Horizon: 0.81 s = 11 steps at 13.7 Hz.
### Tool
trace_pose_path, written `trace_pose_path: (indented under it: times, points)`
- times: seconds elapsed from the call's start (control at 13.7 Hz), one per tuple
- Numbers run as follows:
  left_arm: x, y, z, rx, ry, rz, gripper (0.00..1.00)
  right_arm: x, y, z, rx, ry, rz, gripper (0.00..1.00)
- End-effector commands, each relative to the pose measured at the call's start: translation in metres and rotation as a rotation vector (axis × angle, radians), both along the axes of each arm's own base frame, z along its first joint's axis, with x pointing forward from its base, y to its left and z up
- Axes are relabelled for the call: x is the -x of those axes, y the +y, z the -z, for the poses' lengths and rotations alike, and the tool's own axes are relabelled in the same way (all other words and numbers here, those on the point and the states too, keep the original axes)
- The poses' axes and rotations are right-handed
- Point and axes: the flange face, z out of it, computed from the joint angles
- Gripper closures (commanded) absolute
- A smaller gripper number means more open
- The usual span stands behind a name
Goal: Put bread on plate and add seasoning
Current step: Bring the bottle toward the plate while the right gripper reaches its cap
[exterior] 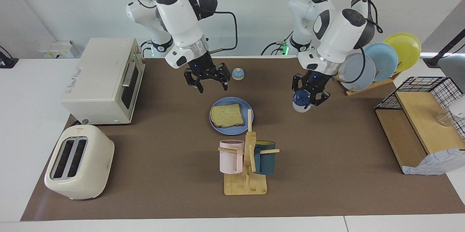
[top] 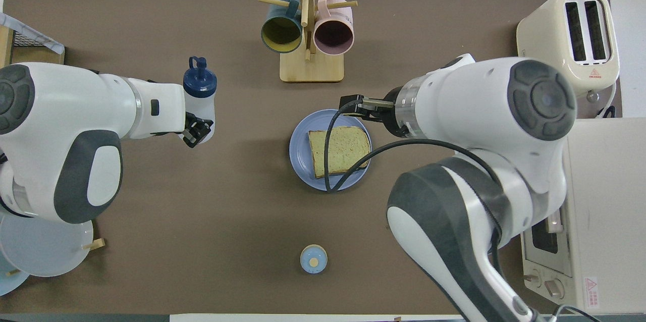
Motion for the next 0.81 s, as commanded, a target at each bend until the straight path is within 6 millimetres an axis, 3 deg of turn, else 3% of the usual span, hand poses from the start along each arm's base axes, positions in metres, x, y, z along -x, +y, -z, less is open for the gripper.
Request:
trace_pose_path:
  times: [0.0, 0.15, 0.29, 0.44, 0.73]
  points:
    - [0.042, -0.012, -0.011, -0.030, 0.073, 0.257, 1.00, -0.018, -0.011, -0.017, -0.100, 0.103, 0.049, 0.00]
    - [0.059, -0.027, -0.013, -0.056, 0.095, 0.414, 1.00, -0.008, -0.015, -0.032, -0.133, 0.159, 0.085, 0.00]
    - [0.075, -0.043, -0.018, -0.059, 0.096, 0.483, 1.00, 0.005, -0.006, -0.047, -0.142, 0.159, 0.089, 0.00]
    - [0.086, -0.048, -0.013, -0.058, 0.099, 0.522, 1.00, 0.016, 0.015, -0.052, -0.154, 0.168, 0.115, 0.19]
    - [0.089, -0.053, -0.012, -0.059, 0.095, 0.528, 1.00, 0.032, 0.033, -0.070, -0.203, 0.169, 0.105, 0.32]
